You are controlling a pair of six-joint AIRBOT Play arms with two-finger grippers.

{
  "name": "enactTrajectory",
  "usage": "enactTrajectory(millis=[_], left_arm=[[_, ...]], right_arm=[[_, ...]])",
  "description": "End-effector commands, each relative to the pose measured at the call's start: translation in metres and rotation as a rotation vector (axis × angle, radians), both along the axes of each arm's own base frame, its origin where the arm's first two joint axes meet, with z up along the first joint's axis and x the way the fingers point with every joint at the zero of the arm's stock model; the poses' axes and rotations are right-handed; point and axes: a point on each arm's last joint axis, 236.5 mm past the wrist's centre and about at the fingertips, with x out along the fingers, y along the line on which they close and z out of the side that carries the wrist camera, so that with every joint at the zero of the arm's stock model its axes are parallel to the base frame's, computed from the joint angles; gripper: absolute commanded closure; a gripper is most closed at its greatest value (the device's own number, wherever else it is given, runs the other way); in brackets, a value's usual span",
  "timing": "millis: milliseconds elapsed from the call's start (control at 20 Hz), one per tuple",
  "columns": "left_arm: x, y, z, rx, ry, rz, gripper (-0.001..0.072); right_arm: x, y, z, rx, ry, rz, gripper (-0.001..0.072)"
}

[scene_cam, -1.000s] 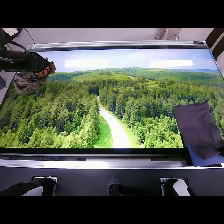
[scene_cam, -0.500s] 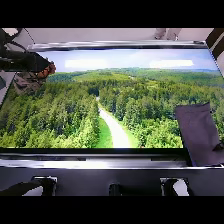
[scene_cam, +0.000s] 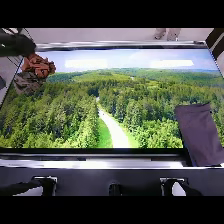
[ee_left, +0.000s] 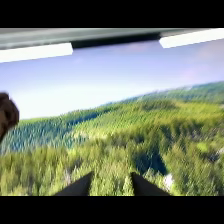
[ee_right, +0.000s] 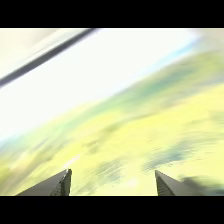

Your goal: Fold the shirts.

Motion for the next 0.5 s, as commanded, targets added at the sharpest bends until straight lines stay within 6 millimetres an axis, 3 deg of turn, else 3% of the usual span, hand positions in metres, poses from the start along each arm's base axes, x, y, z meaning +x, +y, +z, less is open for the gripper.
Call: enactTrajectory(millis=[0,50,100,200,300,450], left_arm=[[-0.056,0.019,-0.138,0.066,0.56,0.089,0.0024],[-0.079,-0.003,-0.172,-0.007,0.675,0.02,0.0024],[-0.093,-0.015,-0.192,-0.06,0.705,0.002,0.0025],[-0.107,-0.006,-0.218,-0.05,0.622,0.103,0.0048],[-0.112,0.006,-0.228,-0.001,0.547,0.144,0.0048],[-0.116,0.008,-0.232,0.004,0.55,0.145,0.0045]], right_arm=[[0.014,0.156,-0.09,0.083,0.341,0.322,0.0079],[0.003,0.181,-0.134,0.101,0.51,0.366,0.0083],[-0.007,0.202,-0.168,0.117,0.639,0.405,0.0104],[-0.024,0.232,-0.217,0.098,0.815,0.473,0.0103],[-0.028,0.25,-0.243,0.088,0.889,0.501,0.0096],[-0.028,0.259,-0.257,0.081,0.92,0.52,0.0098]])
